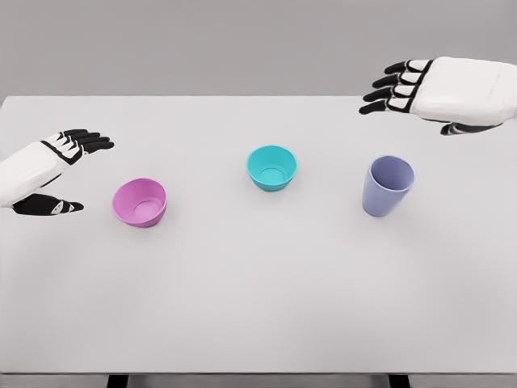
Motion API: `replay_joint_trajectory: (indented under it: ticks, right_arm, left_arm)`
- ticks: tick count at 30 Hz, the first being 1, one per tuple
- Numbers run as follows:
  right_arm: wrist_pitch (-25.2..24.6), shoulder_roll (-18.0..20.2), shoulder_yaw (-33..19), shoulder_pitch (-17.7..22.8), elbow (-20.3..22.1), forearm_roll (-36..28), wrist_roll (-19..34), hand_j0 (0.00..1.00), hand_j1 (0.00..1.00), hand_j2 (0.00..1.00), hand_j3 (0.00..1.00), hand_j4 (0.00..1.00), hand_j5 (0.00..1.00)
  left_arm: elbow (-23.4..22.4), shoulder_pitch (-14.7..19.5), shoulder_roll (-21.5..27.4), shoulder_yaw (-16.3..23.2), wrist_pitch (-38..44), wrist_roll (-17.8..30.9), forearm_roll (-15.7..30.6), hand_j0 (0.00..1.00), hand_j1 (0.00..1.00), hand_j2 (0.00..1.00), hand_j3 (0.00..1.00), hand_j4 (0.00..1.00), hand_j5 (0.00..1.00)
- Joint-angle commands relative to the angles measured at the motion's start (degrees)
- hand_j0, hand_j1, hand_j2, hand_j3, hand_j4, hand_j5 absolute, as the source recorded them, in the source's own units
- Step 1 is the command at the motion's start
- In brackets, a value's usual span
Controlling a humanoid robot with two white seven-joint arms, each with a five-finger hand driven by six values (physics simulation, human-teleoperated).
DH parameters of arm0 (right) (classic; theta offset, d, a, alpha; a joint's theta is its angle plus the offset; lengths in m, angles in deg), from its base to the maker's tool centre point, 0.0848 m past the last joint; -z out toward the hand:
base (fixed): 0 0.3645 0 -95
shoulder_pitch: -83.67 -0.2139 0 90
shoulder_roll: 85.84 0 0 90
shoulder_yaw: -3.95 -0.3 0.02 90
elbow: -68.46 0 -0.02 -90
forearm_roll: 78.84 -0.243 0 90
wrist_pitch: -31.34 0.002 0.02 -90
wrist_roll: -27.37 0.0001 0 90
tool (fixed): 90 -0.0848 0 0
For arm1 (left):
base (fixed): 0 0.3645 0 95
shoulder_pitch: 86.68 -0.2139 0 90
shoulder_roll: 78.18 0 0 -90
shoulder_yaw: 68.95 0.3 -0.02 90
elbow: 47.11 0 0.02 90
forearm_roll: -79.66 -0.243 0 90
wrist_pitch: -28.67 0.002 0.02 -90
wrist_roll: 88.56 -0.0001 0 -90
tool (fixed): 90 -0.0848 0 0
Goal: Stacking bowl and cup with both arms
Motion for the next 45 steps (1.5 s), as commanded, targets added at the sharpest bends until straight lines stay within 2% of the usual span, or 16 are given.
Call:
replay_joint_trajectory:
  ticks: [1, 4, 6, 8, 10, 13, 15, 17, 19, 22, 23, 25, 29, 34, 37, 45]
  right_arm:
    - [-0.2, -0.2, 0.1, 0.0, 0.1, -0.1, 0.0, 1.00, 1.00, 1.00, 1.00, 1.00, 1.00]
    - [-0.2, -0.1, -1.0, -0.1, 0.2, -0.3, 0.0, 1.00, 1.00, 1.00, 1.00, 1.00, 1.00]
    - [-0.2, -0.5, -5.6, 1.1, 0.0, -0.6, 0.0, 1.00, 1.00, 1.00, 1.00, 1.00, 1.00]
    - [-0.2, -0.4, -6.1, 2.0, 0.0, -0.6, 0.0, 1.00, 1.00, 1.00, 1.00, 1.00, 1.00]
    - [-0.2, 0.4, -6.3, 2.8, -0.8, -0.7, 0.0, 1.00, 1.00, 1.00, 1.00, 1.00, 1.00]
    - [-0.2, -0.3, -7.4, 7.0, -4.2, -0.7, 0.0, 1.00, 1.00, 1.00, 1.00, 1.00, 1.00]
    - [-0.2, -0.3, -7.5, 9.9, -5.6, -0.7, 0.0, 1.00, 1.00, 1.00, 1.00, 1.00, 1.00]
    - [-0.2, -0.4, -6.0, 11.1, -5.7, -0.7, 0.0, 1.00, 1.00, 1.00, 1.00, 1.00, 1.00]
    - [-0.2, -0.3, -5.9, 12.2, -6.4, -0.7, 0.0, 1.00, 1.00, 1.00, 1.00, 1.00, 1.00]
    - [-0.2, -0.4, -11.1, 12.0, -6.2, -0.6, 0.0, 1.00, 1.00, 1.00, 1.00, 1.00, 1.00]
    - [-0.2, 0.0, -12.0, 12.0, -6.3, -0.6, 0.0, 1.00, 1.00, 1.00, 1.00, 1.00, 1.00]
    - [-0.2, -0.6, -11.5, 12.3, -6.3, -0.6, 0.0, 1.00, 1.00, 1.00, 1.00, 1.00, 1.00]
    - [-0.2, -0.7, -15.2, 11.1, -6.2, -0.6, 0.0, 1.00, 1.00, 1.00, 1.00, 1.00, 1.00]
    - [-0.2, -0.1, -16.5, 11.2, -7.7, -0.6, 0.0, 1.00, 1.00, 1.00, 1.00, 1.00, 1.00]
    - [-0.2, -0.2, -18.7, 11.5, -13.0, -0.6, 0.0, 1.00, 1.00, 1.00, 1.00, 1.00, 1.00]
    - [-0.2, -0.1, -18.7, 12.0, -12.8, -0.6, 0.0, 1.00, 1.00, 1.00, 1.00, 1.00, 1.00]
  left_arm:
    - [0.0, 0.0, 0.0, -0.1, 0.0, 0.0, 0.4, 1.00, 1.00, 1.00, 1.00, 1.00, 1.00]
    - [0.0, 0.0, 0.0, -0.1, 0.0, 0.1, 0.4, 1.00, 1.00, 1.00, 1.00, 1.00, 1.00]
    - [0.1, 0.0, 0.0, -0.1, 0.0, 0.4, 0.3, 1.00, 1.00, 1.00, 1.00, 1.00, 1.00]
    - [0.1, 0.1, -0.1, -2.2, 0.0, 3.8, 0.4, 1.00, 1.00, 1.00, 1.00, 1.00, 1.00]
    - [0.9, 0.8, 0.5, -3.6, 0.0, 10.6, 1.5, 1.00, 1.00, 1.00, 1.00, 1.00, 1.00]
    - [5.5, 6.9, -1.2, -2.6, 0.0, 30.5, 5.2, 1.00, 1.00, 1.00, 1.00, 1.00, 1.00]
    - [9.0, 10.1, -4.0, -2.4, 0.2, 30.5, 6.3, 1.00, 1.00, 1.00, 1.00, 1.00, 1.00]
    - [10.0, 12.9, -4.0, 0.5, 8.6, 30.5, 5.6, 1.00, 1.00, 1.00, 1.00, 1.00, 1.00]
    - [10.6, 19.1, -3.8, 6.4, 12.8, 30.5, 4.7, 1.00, 1.00, 1.00, 1.00, 1.00, 1.00]
    - [10.6, 28.1, -3.4, 19.7, 22.8, 30.5, 4.9, 1.00, 1.00, 1.00, 1.00, 1.00, 1.00]
    - [10.6, 29.5, -3.0, 22.5, 23.6, 30.5, 5.5, 1.00, 1.00, 1.00, 1.00, 1.00, 1.00]
    - [10.9, 29.8, -0.6, 25.3, 23.2, 30.5, 5.6, 1.00, 1.00, 1.00, 1.00, 1.00, 1.00]
    - [11.0, 29.9, 0.8, 26.5, 22.3, 30.5, 5.5, 1.00, 1.00, 1.00, 1.00, 1.00, 1.00]
    - [11.1, 30.2, 3.8, 27.6, 13.8, 30.5, 5.4, 1.00, 1.00, 1.00, 1.00, 1.00, 1.00]
    - [11.0, 31.0, 3.8, 29.6, 14.1, 30.5, 5.3, 1.00, 1.00, 1.00, 1.00, 1.00, 1.00]
    - [11.0, 31.5, 3.2, 31.9, 20.3, 30.5, 4.8, 1.00, 1.00, 1.00, 1.00, 1.00, 1.00]
